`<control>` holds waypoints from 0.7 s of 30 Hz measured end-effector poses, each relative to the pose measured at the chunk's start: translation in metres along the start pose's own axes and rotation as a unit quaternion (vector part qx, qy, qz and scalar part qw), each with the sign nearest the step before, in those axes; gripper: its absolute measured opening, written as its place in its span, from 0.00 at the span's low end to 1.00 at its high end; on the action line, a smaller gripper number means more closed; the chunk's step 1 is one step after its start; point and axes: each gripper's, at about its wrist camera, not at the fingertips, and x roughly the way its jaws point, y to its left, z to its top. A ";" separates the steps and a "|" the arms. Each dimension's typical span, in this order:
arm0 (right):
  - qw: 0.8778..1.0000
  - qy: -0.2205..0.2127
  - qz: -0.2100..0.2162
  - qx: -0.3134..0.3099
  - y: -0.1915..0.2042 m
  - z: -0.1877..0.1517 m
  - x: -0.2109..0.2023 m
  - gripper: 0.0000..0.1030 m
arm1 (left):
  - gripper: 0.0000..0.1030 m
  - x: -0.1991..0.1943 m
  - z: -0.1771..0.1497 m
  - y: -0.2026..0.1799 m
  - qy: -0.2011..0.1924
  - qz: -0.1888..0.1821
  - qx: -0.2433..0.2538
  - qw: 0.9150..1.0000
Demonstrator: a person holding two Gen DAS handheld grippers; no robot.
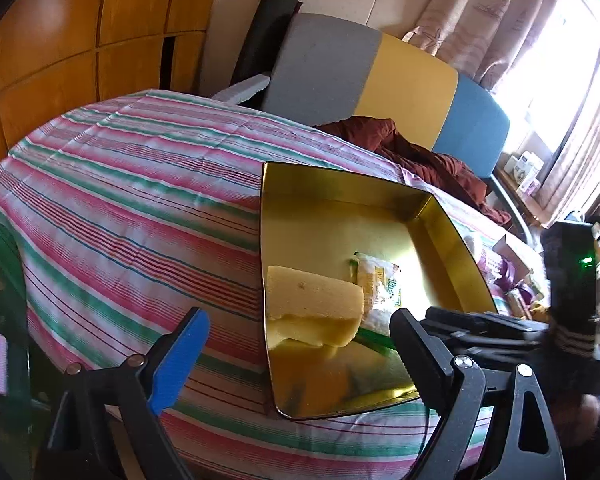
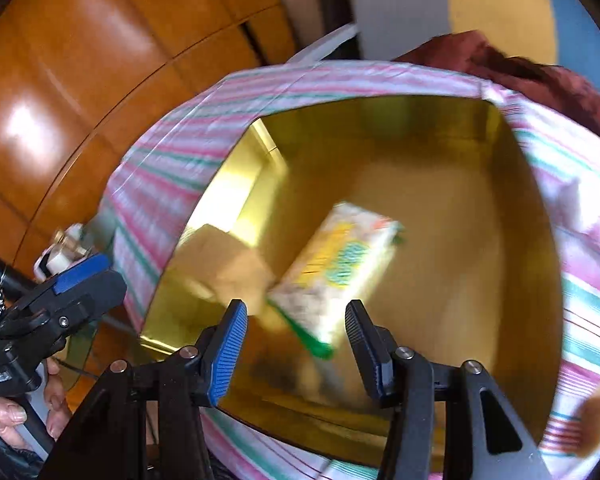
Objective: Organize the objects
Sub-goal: 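Release the sponge in the tray with left while right drops the WEIDAN packet in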
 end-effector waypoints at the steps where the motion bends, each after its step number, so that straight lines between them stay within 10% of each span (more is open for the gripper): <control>1: 1.000 -0.007 -0.012 0.005 -0.005 -0.002 -0.005 0.51 | 0.90 0.000 0.000 -0.004 0.000 0.006 0.005 1.000; 21: 0.987 -0.095 -0.122 0.047 -0.051 -0.014 -0.069 0.51 | 0.95 -0.002 0.001 -0.086 -0.024 0.018 0.130 0.991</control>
